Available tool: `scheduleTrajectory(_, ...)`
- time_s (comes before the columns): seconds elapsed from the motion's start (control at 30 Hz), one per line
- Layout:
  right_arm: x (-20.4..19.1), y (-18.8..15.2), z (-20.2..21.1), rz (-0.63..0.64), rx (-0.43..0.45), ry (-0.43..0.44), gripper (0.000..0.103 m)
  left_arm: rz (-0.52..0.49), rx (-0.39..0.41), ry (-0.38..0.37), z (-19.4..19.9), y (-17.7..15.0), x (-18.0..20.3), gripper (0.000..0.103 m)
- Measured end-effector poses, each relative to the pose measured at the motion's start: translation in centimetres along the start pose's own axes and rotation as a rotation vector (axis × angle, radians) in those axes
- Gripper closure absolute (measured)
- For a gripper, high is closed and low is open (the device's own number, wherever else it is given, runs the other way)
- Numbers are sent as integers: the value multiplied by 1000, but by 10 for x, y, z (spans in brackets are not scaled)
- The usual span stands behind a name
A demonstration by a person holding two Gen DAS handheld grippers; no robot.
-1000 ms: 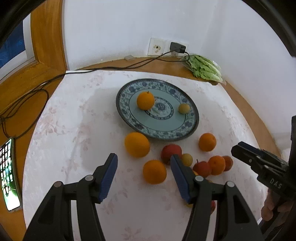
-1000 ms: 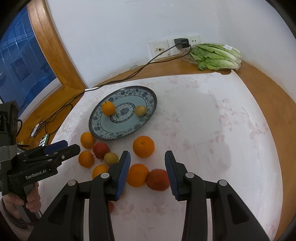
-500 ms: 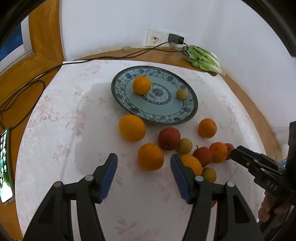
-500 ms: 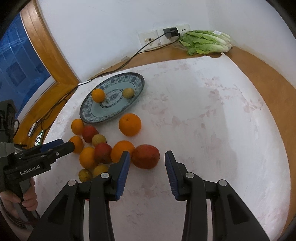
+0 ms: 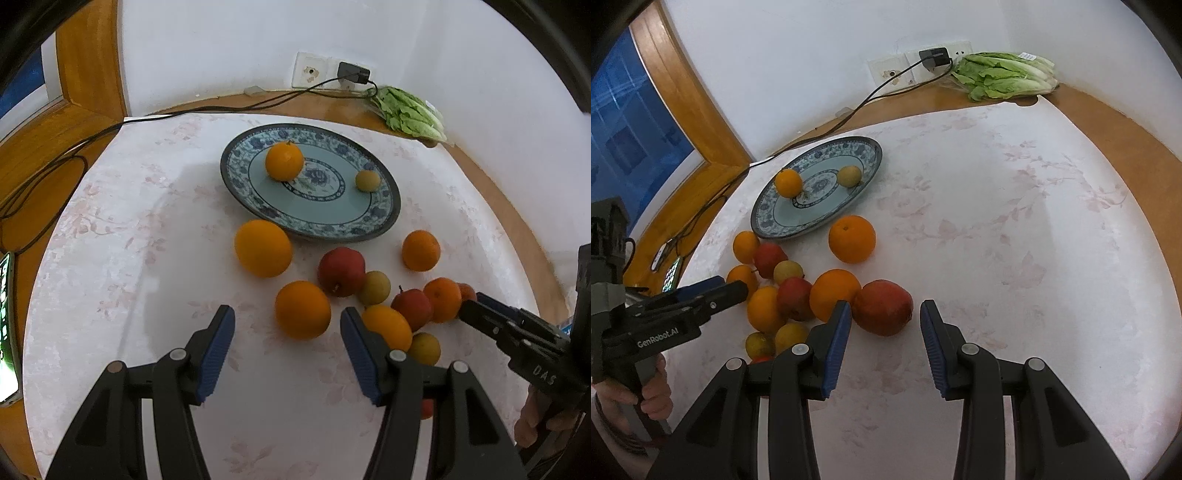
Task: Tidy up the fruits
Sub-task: 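Move both open tools back toward the fruit pile, then grasp an orange with the left tool while the right tool grasps a red apple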
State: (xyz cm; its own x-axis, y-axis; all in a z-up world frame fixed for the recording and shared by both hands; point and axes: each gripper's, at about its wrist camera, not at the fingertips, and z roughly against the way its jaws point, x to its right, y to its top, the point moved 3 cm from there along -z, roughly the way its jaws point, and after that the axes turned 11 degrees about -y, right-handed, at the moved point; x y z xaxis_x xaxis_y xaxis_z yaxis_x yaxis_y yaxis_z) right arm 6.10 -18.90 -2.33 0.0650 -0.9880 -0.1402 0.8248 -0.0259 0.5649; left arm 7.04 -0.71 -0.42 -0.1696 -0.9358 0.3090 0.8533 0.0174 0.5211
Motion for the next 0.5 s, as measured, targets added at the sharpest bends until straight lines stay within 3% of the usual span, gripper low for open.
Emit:
scheduleTrajectory(0.13, 1, -1, 0, -11, 4, 11, 63, -5, -7, 3, -4, -1, 1, 41)
scheduleTrajectory(0.5, 5, 0, -2, -36, 7, 41, 63, -14, -7, -24, -8, -3, 3, 69)
